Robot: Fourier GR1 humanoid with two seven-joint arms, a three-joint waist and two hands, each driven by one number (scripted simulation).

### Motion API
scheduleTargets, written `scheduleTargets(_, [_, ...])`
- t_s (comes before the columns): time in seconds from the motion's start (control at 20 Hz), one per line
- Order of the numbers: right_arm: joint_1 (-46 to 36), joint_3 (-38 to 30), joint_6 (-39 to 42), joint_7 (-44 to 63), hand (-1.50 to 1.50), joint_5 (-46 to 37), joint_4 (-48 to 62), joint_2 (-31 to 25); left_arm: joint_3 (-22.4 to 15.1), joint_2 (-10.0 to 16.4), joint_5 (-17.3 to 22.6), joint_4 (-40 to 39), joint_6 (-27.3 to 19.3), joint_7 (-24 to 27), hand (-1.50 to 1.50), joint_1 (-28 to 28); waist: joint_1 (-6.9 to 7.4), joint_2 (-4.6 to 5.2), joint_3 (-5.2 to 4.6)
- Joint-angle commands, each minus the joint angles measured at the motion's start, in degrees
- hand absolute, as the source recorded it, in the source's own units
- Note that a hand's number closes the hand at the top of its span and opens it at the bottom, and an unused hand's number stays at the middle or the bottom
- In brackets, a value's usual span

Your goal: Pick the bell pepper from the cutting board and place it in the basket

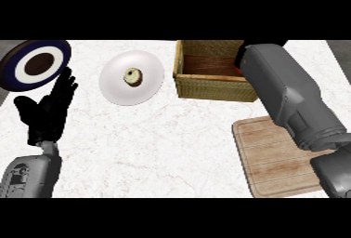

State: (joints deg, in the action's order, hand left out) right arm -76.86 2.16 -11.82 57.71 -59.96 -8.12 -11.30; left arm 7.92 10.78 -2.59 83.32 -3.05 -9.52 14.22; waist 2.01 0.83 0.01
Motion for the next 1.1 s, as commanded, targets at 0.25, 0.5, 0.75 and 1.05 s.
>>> scheduleTargets(0.25, [-1.7, -2.2, -16.2, 4.7, -1.5, -0.1, -7.3, -1.6, -0.5, -0.2, -0.3, 3.1, -0.6, -2.5, 0.0, -0.7, -0.04, -0.43, 0.04])
scheduleTargets(0.5, [-0.6, -4.6, -25.9, 8.8, -1.5, 0.1, -12.4, -1.3, 0.1, 0.4, -0.2, 3.1, -0.4, -2.9, 0.0, -1.6, -1.89, -1.16, 0.02])
scheduleTargets(0.75, [2.1, -7.2, -30.4, 10.1, -1.5, 0.3, -17.2, -2.7, 1.9, 1.7, 1.0, 2.8, 1.2, 0.0, 0.0, -5.7, -2.76, -1.62, -0.02])
scheduleTargets(1.05, [9.1, -8.5, -30.0, 9.4, -1.5, 1.0, -29.1, -0.5, 4.2, 2.7, 1.9, 1.6, 1.0, 0.8, 0.0, -6.6, -5.61, -2.77, -0.05])
